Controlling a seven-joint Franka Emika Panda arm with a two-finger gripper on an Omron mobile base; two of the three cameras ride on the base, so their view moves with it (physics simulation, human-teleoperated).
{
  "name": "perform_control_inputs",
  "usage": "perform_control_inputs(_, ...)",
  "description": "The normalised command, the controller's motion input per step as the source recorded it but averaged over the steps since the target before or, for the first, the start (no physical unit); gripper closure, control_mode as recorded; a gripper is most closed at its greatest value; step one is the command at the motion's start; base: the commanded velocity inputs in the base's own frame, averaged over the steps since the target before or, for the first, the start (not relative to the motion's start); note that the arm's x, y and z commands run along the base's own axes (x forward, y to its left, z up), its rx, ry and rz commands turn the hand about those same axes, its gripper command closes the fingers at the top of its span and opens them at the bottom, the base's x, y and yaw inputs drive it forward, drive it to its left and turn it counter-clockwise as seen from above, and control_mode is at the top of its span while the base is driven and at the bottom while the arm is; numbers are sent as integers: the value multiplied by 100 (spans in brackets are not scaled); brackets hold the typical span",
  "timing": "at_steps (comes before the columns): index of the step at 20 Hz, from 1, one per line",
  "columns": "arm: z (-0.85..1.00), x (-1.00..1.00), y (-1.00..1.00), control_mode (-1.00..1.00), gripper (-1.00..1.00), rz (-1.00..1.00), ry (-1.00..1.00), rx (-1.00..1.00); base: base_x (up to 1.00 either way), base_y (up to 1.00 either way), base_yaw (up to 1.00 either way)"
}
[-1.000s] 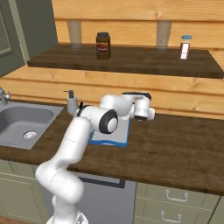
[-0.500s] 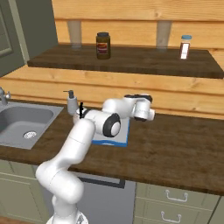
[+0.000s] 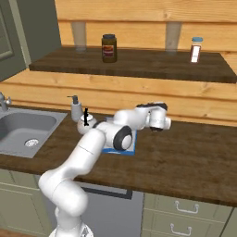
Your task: Pick the kettle from the counter and place it on the tray. Then pick the mug from the cabinet and place it on the tray. Then close the cabinet doors.
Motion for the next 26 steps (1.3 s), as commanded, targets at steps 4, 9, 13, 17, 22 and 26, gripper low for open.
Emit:
perform_control_inputs(4, -29, 4, -15, -100, 100, 0, -4, -9, 0, 0, 0)
perform_control_inputs(9, -12, 12, -1, -100, -100, 0, -1, -7, 0, 0, 0)
perform_control_inputs(13, 0, 9, -17, -100, -100, 0, -1, -9, 0, 0, 0)
perform_control_inputs(17, 3, -3, -22, -100, -100, -1, -2, -7, 0, 0, 0)
perform_control_inputs(22, 10, -42, -21, -100, -100, -9, 0, 0, 0, 0, 0)
perform_control_inputs(26, 7, -52, -23, -100, -100, -36, 0, 0, 0, 0, 0)
